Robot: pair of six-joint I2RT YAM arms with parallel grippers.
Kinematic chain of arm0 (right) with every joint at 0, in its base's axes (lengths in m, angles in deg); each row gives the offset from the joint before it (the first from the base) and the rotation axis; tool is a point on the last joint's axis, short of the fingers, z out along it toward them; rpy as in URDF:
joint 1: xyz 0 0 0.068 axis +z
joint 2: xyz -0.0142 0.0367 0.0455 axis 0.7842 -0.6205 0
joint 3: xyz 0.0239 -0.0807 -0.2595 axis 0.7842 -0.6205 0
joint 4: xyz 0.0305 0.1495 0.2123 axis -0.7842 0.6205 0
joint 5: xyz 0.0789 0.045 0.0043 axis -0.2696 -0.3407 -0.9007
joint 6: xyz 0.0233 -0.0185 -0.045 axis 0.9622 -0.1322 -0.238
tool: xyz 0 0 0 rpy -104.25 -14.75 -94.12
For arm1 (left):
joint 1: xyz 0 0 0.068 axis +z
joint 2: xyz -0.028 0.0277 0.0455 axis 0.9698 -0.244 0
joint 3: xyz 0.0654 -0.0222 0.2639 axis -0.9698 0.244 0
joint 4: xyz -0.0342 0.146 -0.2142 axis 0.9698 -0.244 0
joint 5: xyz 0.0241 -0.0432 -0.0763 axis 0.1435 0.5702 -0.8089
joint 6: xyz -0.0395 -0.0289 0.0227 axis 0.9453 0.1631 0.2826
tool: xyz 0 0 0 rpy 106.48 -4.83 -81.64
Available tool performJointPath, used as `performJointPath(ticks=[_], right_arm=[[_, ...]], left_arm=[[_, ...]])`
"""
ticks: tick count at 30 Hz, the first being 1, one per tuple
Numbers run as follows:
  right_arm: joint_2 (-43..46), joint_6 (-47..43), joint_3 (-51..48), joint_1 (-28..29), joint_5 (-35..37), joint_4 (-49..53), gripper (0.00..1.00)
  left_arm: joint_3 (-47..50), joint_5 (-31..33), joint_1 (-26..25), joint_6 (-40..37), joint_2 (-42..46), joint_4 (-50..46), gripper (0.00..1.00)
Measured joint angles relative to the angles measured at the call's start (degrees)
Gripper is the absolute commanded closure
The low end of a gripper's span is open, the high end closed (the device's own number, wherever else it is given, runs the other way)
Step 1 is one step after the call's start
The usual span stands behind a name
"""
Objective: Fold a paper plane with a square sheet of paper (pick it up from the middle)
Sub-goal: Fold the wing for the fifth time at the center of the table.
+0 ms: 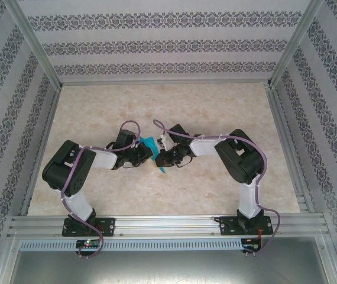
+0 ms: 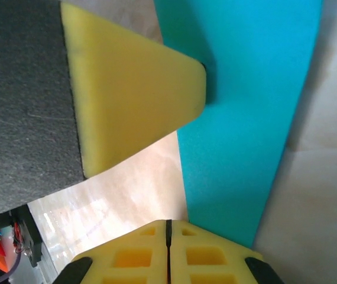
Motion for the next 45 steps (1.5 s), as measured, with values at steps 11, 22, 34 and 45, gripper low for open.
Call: performJointPath(ticks=[11, 22, 34, 45], right_arm=[[0.70, -10.95, 1.44, 1.20, 5.01, 3.93, 0.95], [6.45, -13.07, -2.80, -2.08, 4.98, 4.33, 0.88], [6.51, 0.02, -2.73, 0.63, 7.65, 1.42, 0.90], [5.79, 2.08, -6.73, 0.17, 8.33, -3.19, 0.91]], left_arm=[[-0.94, -0.02, 0.00, -0.11, -0.22, -1.29, 0.91], [-4.92, 0.42, 0.00, -1.77, -1.70, -5.99, 0.92], [-6.01, 0.33, 0.00, -1.99, -2.47, -6.67, 0.93], [-6.01, 0.35, 0.00, -1.99, -2.47, -6.64, 0.93]])
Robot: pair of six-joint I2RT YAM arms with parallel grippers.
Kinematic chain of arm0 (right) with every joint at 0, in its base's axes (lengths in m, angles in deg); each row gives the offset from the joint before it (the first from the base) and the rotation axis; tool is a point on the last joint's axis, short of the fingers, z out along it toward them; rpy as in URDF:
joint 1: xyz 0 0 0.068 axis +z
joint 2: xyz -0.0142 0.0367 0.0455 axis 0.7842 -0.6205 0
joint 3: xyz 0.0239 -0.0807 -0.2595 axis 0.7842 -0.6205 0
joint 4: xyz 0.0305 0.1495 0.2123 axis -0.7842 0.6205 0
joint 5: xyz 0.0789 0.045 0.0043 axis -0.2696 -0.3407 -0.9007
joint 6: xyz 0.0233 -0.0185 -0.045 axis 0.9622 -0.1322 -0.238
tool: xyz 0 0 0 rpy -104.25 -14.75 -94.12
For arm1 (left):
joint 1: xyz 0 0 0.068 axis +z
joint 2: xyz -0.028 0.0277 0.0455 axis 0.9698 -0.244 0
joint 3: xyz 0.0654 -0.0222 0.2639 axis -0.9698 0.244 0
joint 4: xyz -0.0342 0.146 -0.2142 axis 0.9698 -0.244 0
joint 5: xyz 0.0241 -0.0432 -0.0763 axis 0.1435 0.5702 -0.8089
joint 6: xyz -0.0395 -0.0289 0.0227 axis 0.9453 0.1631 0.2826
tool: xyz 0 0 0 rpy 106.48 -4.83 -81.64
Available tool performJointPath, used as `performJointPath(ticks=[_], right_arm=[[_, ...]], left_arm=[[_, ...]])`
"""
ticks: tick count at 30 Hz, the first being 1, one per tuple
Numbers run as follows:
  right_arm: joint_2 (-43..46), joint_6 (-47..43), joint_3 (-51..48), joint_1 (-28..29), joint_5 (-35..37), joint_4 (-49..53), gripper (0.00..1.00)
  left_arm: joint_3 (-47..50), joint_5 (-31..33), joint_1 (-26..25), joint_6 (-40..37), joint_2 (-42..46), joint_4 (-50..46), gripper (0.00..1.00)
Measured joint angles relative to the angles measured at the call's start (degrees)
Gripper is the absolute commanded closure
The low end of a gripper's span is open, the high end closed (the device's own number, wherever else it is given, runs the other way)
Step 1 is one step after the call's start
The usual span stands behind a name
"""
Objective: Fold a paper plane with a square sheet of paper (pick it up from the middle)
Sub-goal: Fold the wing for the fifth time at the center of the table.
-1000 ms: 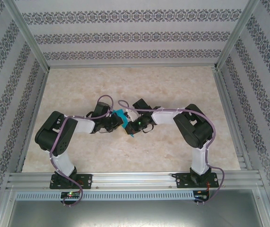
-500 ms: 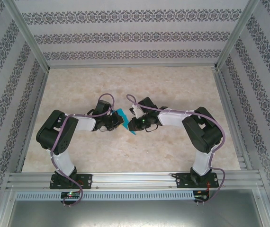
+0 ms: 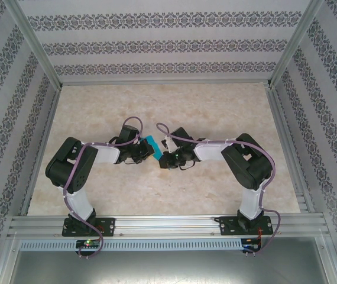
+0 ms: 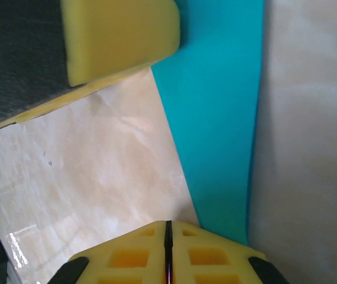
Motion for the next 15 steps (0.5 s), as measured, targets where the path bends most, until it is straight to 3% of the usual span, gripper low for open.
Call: performJointPath(ticks=[11, 15], right_arm=[[2.47, -0.11, -4.35, -1.79, -2.82, -6.25, 0.89], [5.05, 1.40, -3.72, -2.29, -2.05, -6.23, 0.93]], left_arm=[[0.00, 0.02, 0.00, 0.00, 0.00, 0.00, 0.94], [0.00, 0.00, 0.00, 0.02, 0.00, 0.00, 0.94]])
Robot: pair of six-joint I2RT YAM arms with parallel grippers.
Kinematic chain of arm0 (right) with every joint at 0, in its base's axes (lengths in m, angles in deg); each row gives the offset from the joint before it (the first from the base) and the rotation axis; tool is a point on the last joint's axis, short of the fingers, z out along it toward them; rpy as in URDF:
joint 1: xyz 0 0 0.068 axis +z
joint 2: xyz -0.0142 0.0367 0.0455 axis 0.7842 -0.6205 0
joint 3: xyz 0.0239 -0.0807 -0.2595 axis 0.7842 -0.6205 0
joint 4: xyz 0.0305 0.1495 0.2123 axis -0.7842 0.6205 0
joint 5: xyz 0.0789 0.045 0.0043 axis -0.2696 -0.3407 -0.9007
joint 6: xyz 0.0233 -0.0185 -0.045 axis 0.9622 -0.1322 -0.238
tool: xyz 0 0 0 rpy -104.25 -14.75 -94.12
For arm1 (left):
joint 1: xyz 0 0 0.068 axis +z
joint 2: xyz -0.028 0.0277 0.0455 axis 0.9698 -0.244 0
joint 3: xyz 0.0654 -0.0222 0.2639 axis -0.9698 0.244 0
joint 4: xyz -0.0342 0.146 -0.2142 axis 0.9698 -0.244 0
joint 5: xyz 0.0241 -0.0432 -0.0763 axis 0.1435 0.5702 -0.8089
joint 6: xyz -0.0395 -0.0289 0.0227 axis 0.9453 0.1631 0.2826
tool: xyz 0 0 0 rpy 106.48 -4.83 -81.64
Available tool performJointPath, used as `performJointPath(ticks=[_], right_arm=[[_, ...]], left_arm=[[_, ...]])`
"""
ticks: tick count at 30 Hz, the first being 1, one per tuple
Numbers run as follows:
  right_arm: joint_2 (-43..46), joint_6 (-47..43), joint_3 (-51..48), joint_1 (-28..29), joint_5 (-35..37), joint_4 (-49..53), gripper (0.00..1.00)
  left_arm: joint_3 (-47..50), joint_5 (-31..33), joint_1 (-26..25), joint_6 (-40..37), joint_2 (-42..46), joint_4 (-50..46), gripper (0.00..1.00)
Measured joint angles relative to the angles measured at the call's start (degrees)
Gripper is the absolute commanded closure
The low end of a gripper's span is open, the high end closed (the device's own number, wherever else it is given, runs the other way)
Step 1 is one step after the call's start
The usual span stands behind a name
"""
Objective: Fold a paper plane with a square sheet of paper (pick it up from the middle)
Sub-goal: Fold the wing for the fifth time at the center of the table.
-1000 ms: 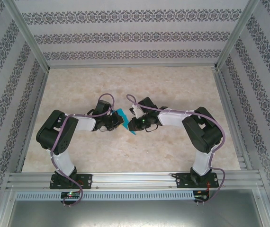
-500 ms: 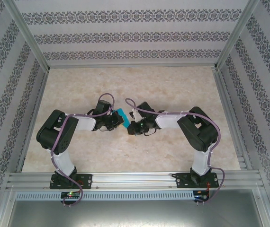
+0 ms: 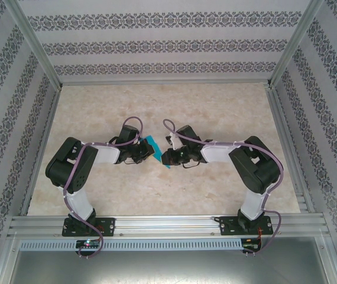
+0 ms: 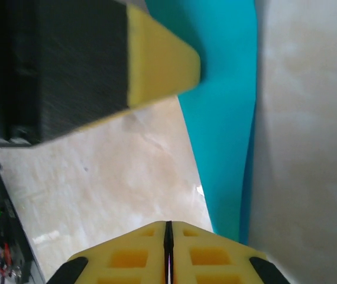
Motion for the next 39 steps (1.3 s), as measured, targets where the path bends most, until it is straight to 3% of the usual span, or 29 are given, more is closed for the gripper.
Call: performJointPath(ticks=[5, 20, 28, 39], right_arm=[[-1.84, 0.79, 3.67, 0.00, 1.73, 0.11, 0.98], [-5.44, -1.70, 4.07, 0.15, 3.67, 4.26, 0.99], [-1.07, -7.89, -1.44, 0.15, 2.99, 4.61, 0.99], [4.02, -9.27, -5.51, -0.74, 2.60, 8.87, 0.96]], left_arm=[[0.00, 0.00, 0.00, -0.02, 0.00, 0.00, 0.93], [0.00, 0.09, 0.00, 0.00, 0.00, -0.02, 0.98], [0.00, 0.24, 0.00, 0.02, 0.00, -0.31, 1.00], [0.00, 0.00, 0.00, 0.00, 0.00, -0.31, 1.00]])
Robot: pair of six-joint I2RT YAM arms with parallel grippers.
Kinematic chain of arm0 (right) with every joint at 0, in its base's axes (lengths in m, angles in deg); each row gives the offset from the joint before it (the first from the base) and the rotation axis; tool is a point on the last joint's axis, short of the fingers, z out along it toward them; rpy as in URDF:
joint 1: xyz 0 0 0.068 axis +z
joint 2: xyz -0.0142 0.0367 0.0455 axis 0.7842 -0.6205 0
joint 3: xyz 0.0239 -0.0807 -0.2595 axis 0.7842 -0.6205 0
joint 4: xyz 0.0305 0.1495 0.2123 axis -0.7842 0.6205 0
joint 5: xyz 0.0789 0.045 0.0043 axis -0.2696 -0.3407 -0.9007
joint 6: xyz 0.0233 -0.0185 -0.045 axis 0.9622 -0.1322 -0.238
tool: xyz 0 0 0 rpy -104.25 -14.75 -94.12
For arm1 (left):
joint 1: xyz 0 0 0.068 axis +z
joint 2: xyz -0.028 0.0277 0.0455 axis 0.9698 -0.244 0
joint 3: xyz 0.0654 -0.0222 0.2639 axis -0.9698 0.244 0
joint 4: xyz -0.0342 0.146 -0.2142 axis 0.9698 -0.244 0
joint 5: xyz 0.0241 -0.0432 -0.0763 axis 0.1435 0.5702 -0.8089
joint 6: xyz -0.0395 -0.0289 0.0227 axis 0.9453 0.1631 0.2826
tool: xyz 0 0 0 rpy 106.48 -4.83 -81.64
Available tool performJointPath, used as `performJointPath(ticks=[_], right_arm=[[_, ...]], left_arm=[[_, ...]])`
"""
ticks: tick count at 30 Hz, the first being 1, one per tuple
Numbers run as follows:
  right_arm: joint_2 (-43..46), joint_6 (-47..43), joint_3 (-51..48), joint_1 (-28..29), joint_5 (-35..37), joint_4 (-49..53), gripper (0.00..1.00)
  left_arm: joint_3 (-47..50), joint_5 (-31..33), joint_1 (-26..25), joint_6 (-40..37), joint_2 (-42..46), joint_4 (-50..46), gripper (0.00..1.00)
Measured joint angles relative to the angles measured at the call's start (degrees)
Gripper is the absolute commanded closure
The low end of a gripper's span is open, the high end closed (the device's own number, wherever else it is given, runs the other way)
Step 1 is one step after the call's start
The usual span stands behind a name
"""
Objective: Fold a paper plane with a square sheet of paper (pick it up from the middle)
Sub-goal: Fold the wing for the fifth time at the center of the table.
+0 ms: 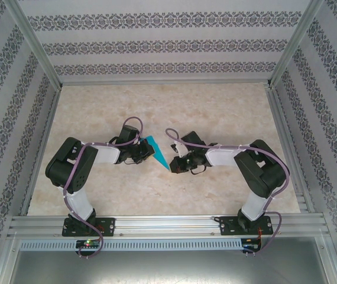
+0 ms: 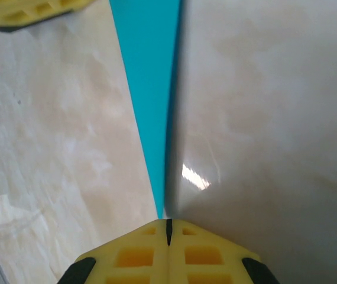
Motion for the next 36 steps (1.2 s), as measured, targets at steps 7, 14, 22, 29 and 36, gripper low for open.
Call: performJointPath(ticks=[7, 14, 22, 29, 36], right_arm=[[0.90, 3.89, 3.80, 0.35, 0.00, -0.39, 0.96], [-7.50, 6.62, 11.56, 1.92, 0.24, -3.52, 0.98], [-10.40, 6.40, 12.04, 1.92, 2.27, -2.27, 0.99], [-10.40, 5.79, 12.04, 1.95, 2.58, -2.10, 0.99], [-10.40, 5.60, 12.04, 1.92, 2.58, -2.08, 0.98]], left_arm=[[0.00, -0.22, 0.00, -0.26, 0.00, 0.02, 1.00], [0.00, -0.42, 0.04, -0.94, 0.00, 0.02, 1.00], [-2.43, -1.03, 0.04, -6.58, 0.31, -4.79, 0.88], [-6.75, -0.20, 0.17, -14.14, 3.76, -10.71, 0.77], [-7.39, 0.20, 2.51, -17.84, 3.61, -11.56, 0.75]])
